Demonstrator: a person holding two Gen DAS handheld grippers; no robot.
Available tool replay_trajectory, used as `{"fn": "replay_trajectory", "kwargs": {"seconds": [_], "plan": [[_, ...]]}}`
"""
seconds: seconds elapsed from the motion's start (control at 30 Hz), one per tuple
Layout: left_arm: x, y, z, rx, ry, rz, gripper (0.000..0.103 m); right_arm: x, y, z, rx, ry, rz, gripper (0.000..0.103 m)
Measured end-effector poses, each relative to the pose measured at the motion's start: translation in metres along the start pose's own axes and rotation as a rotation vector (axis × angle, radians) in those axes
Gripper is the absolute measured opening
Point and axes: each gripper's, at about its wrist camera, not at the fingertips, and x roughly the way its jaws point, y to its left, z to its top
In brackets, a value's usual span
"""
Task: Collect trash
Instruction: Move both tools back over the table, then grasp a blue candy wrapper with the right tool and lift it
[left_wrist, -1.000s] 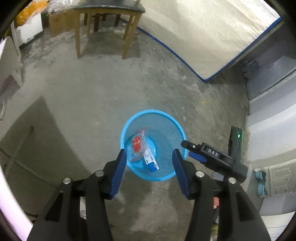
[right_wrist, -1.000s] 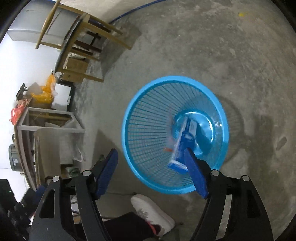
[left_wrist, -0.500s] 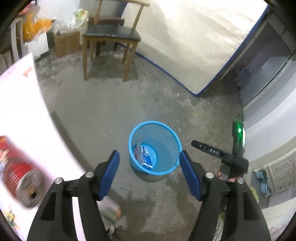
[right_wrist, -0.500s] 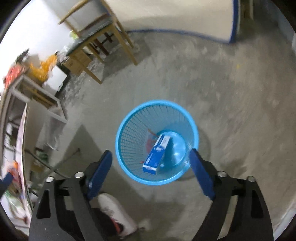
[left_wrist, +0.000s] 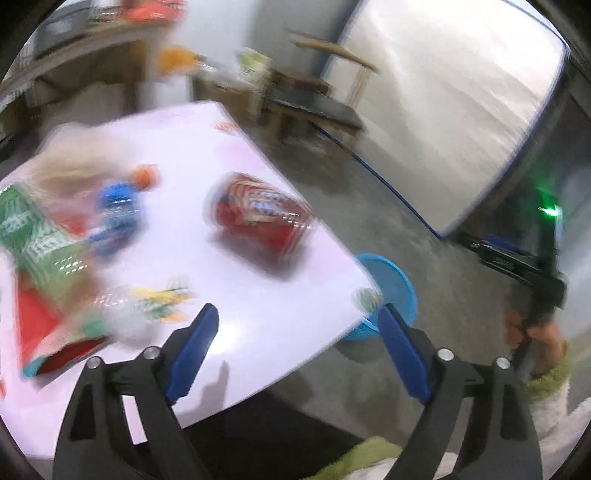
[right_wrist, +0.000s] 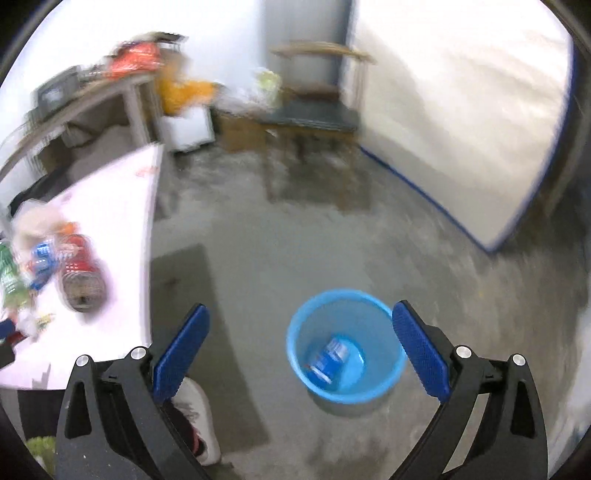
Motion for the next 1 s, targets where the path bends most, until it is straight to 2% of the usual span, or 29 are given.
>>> {"fn": "replay_trajectory", "kwargs": {"seconds": [0.07,0.13,0.17,0.2,0.33,0.43,0.6,0.67,0.77,0.8,1.0], "plan": [[-0.024,0.029,-0.013,-0.069,-0.064,0.044,0.097,-0.016,0.022,0.006,-0.037,-0.088,0.049,0.095],[-0.043,0.053,-0.023,-0.123,-0.121,0.071,0.097,-0.028,0.045,0.008,-0.07,-0.179,0.15,0.095],[-0.051,0.063,-0.028,-0.147,-0.14,0.083,0.097,-0.032,0.059,0.008,-0.091,-0.208,0.222,0.095],[-0.059,0.075,-0.034,-0.177,-0.162,0.101,0.097,-0.032,0.068,0.009,-0.102,-0.213,0.255,0.095],[-0.075,0.108,-0.042,-0.252,-0.209,0.124,0.097,-0.025,0.117,0.022,-0.14,-0.169,0.407,0.095],[-0.083,0.129,-0.05,-0.297,-0.253,0.12,0.097,-0.018,0.156,0.034,-0.175,-0.097,0.534,0.095],[-0.085,0.158,-0.062,-0.354,-0.299,0.112,0.097,0.002,0.225,0.051,-0.226,0.043,0.665,0.095],[-0.082,0.167,-0.064,-0.358,-0.311,0.108,0.097,0.015,0.251,0.052,-0.236,0.09,0.681,0.095],[-0.079,0.178,-0.061,-0.342,-0.313,0.124,0.097,0.044,0.282,0.057,-0.234,0.171,0.683,0.087],[-0.077,0.181,-0.061,-0.334,-0.314,0.133,0.097,0.057,0.294,0.058,-0.234,0.206,0.674,0.081],[-0.065,0.195,-0.057,-0.3,-0.312,0.145,0.097,0.09,0.334,0.056,-0.261,0.304,0.626,0.065]]}}
